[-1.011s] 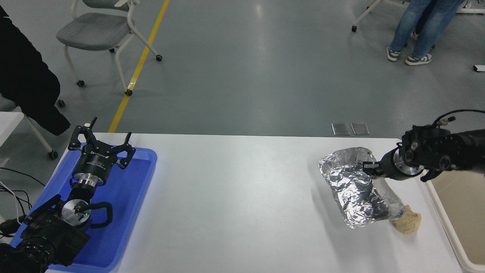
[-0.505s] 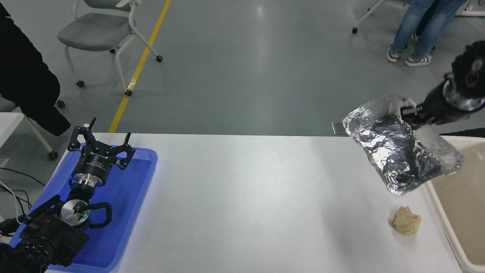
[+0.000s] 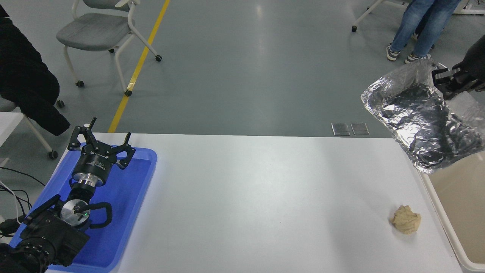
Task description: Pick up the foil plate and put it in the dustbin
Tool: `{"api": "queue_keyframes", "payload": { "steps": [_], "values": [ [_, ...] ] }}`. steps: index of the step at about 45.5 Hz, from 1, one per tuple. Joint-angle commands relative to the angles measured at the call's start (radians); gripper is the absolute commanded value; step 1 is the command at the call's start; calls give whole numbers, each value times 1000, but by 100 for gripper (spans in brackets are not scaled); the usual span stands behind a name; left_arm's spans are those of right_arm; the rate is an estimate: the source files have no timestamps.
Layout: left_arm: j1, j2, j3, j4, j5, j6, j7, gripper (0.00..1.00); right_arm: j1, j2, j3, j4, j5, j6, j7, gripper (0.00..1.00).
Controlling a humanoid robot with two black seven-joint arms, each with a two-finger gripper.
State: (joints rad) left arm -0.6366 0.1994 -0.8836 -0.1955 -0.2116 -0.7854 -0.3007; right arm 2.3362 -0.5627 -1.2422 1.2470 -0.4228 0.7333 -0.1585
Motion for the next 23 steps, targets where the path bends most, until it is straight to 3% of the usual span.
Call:
{"api": "queue_keyframes", "payload": {
  "steps": [1,9,18,22,23],
  "values": [
    [0,0,0,1,0,0,0,100,6,-17,-13,-9,-14,14,-4,0],
    [0,0,0,-2,0,0,0,100,-67,-106,6,-73,-89,5,-1,0],
    [0,0,0,1,0,0,0,100,-297,-241,141,-314,-197,0,17,0],
    [0,0,0,1,0,0,0,100,-451,-281,262,-454,-247,0,46,0],
    [-1,0,0,1,0,0,0,100,-553,-292,335,-533,-281,-2,75,0]
  ]
}}
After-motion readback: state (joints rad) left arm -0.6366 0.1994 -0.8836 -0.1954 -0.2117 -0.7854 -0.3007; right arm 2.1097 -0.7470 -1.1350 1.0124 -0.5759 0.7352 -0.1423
